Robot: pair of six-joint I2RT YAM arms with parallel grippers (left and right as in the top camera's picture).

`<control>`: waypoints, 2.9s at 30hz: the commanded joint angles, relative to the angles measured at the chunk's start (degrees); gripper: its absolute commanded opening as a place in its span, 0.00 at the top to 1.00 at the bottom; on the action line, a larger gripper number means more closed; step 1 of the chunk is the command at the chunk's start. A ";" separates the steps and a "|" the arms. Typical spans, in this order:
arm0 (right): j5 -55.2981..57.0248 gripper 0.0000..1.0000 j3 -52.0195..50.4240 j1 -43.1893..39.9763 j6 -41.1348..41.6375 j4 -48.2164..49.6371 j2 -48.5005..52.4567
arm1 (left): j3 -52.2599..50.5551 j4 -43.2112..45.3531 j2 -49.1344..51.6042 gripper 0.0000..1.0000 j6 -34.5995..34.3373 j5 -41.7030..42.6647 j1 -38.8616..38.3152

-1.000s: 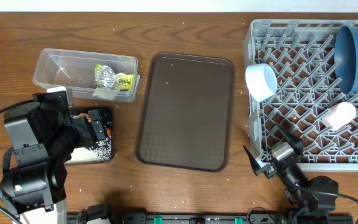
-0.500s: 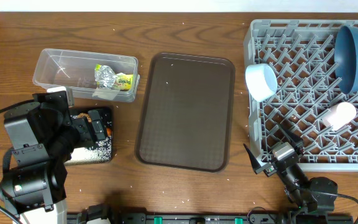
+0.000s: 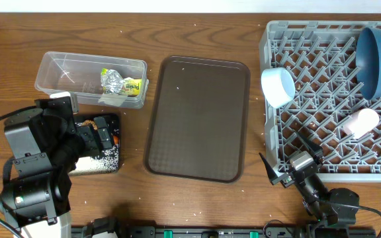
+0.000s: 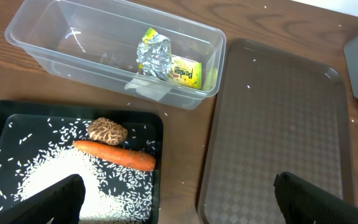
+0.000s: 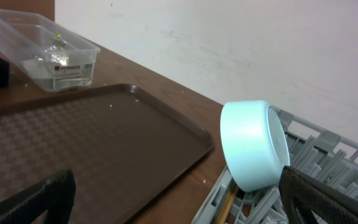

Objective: Sort waste into correct bins and load items into the dishwasher rack

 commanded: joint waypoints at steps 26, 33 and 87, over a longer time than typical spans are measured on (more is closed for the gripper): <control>0.37 0.01 -0.26 0.44 0.96 -0.04 -0.61 | -41.24 29.55 -47.45 0.02 9.11 -9.79 -20.57; 0.37 0.01 -0.26 0.44 0.96 -0.04 -0.61 | -52.50 41.68 -49.66 0.02 9.09 -9.60 -20.79; 0.37 0.01 -0.26 0.44 0.98 -0.04 -0.61 | -63.10 53.18 -49.53 0.02 9.11 -9.60 -22.56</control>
